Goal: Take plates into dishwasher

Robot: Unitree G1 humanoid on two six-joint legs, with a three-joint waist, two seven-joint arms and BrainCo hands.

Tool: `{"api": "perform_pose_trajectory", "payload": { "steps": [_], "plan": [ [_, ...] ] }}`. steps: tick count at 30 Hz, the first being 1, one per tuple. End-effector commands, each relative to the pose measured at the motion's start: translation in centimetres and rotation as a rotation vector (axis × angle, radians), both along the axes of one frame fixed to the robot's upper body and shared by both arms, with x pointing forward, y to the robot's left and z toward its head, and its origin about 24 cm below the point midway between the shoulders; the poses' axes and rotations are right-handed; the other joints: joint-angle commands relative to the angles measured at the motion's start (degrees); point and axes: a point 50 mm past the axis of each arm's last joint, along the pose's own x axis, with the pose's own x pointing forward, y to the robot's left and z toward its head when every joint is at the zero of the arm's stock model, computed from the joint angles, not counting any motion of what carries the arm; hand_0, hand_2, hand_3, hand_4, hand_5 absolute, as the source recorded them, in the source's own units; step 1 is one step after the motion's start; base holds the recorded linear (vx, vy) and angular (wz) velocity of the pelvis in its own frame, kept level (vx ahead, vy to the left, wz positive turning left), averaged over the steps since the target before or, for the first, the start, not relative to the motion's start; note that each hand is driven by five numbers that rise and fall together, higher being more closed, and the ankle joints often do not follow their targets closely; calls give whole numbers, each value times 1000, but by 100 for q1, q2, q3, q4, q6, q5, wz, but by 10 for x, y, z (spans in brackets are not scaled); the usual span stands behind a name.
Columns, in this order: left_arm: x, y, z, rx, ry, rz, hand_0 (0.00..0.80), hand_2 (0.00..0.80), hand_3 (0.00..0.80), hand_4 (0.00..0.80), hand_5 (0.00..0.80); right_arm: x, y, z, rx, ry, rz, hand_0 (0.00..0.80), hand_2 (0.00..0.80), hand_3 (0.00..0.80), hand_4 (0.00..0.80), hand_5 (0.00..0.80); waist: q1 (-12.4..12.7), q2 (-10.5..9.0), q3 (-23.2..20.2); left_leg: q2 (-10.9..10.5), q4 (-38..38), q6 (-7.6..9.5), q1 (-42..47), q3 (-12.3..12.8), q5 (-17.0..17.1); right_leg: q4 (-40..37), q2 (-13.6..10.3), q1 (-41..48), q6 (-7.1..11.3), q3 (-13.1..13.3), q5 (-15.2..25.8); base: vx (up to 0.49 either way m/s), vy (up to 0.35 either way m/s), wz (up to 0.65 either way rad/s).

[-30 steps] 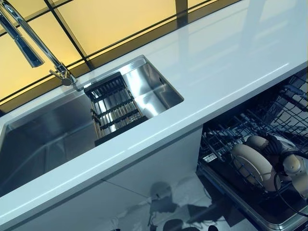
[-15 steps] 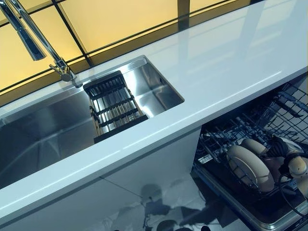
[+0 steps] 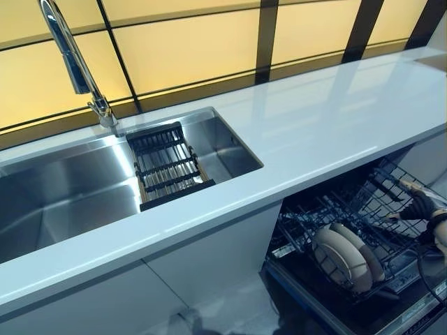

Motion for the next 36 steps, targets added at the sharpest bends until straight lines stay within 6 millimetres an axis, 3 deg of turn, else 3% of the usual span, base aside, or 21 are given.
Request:
{"api": "perform_pose_trajectory", "payload": {
  "steps": [1, 11, 18, 20, 21, 25, 26, 28, 29, 30, 31, 34, 36],
  "plan": [
    [-8, 19, -1, 64, 52, 36, 0, 0, 0, 0, 0, -9, -8, 21, -29, -48, -27, 0, 0, 0, 0, 0, 89, -293, -377, 72, -14, -17, 248, 314, -480, 199, 369, -115, -29, 153, -328, 40, 12, -2],
    [-25, 25, -7, 82, 126, 66, 0, 0, 0, 0, 0, -35, -41, 13, 89, -71, -181, 0, 0, 0, 0, 0, 74, -414, -598, 91, -14, 30, 386, 316, -551, 194, 416, 21, -45, 189, -378, 20, 1, -4],
    [-38, 39, -9, 130, 202, 179, 0, 0, 0, 0, 0, -53, -55, -3, 84, -38, -230, 0, 0, 0, 0, 0, 102, -418, -632, 185, -14, 86, 424, 323, -524, 708, 479, -21, -167, 48, -746, 30, -96, -2],
    [-47, 47, -9, 165, 225, 225, 0, 0, 0, 0, 0, -58, -60, -3, 82, -22, -249, 0, 0, 0, 0, 0, 156, -422, -581, 265, -14, 18, 385, 270, -415, 834, 559, -43, -270, -65, -865, 16, -192, 0],
    [-56, 53, -9, 194, 244, 262, 0, 0, 0, 0, 0, -63, -68, -2, 80, -14, -286, 0, 0, 0, 0, 0, 249, -443, -503, 369, -14, -129, 218, 268, -184, 798, 624, 2, -332, -208, -889, -5, -199, 6],
    [-63, 59, -9, 203, 251, 310, 0, 0, 0, 0, 0, -74, -86, 8, 84, -23, -376, 0, 0, 0, 0, 0, 424, -488, -263, 572, -5, -361, -283, 349, 272, 569, 720, 147, -360, -308, -775, -55, -155, 31],
    [-62, 59, -8, 194, 245, 322, 0, 0, 0, 0, 0, -76, -90, 9, 98, -30, -400, 0, 0, 0, 0, 0, 454, -513, -183, 537, 96, -340, -292, 342, 217, 560, 708, 166, -361, -310, -764, -135, -127, 33],
    [-56, 59, -7, 159, 222, 339, 0, 0, 0, 0, 0, -86, -100, 6, 98, -14, -471, 0, 0, 0, 0, 0, 439, -648, -149, 373, 849, -88, -228, 484, -408, 538, 533, 33, -400, -456, -678, -138, -108, 25],
    [-54, 57, -7, 149, 218, 330, 0, 0, 0, 0, 0, -95, -107, 1, 106, -1, -510, 0, 0, 0, 0, 0, 388, -709, -201, 296, 1159, -4, -50, 581, -910, 520, 447, 5, -379, -552, -698, -89, -67, 36],
    [-51, 55, -8, 144, 215, 323, 0, 0, 0, 0, 0, -102, -112, -3, 120, 7, -540, 0, 0, 0, 0, 0, 348, -749, -232, 232, 1422, 91, 87, 699, -1225, 523, 389, -51, -387, -680, -661, -155, -80, 57],
    [-48, 54, -7, 142, 210, 310, 0, 0, 0, 0, 0, -120, -121, -16, 151, 22, -608, 0, 0, 0, 0, 0, 242, -771, -351, 103, 1752, 171, 449, 882, -1554, 593, 373, -226, -446, -968, -634, -199, -79, 51],
    [-46, 54, -7, 150, 209, 286, 0, 0, 0, 0, 0, -139, -129, -29, 174, 35, -668, 0, 0, 0, 0, 0, 171, -709, -454, 62, 1962, 74, 751, 858, -1405, 659, 491, -364, -564, -1153, -693, -143, -94, 75],
    [-41, 55, -5, 159, 206, 255, 0, 0, 0, 0, 0, -164, -136, -46, 212, 62, -742, 0, 0, 0, 0, 0, 91, -582, -583, 8, 2161, -167, 1024, 609, -972, 704, 727, -517, -749, -1335, -767, -215, -159, 74]
  ]
}}
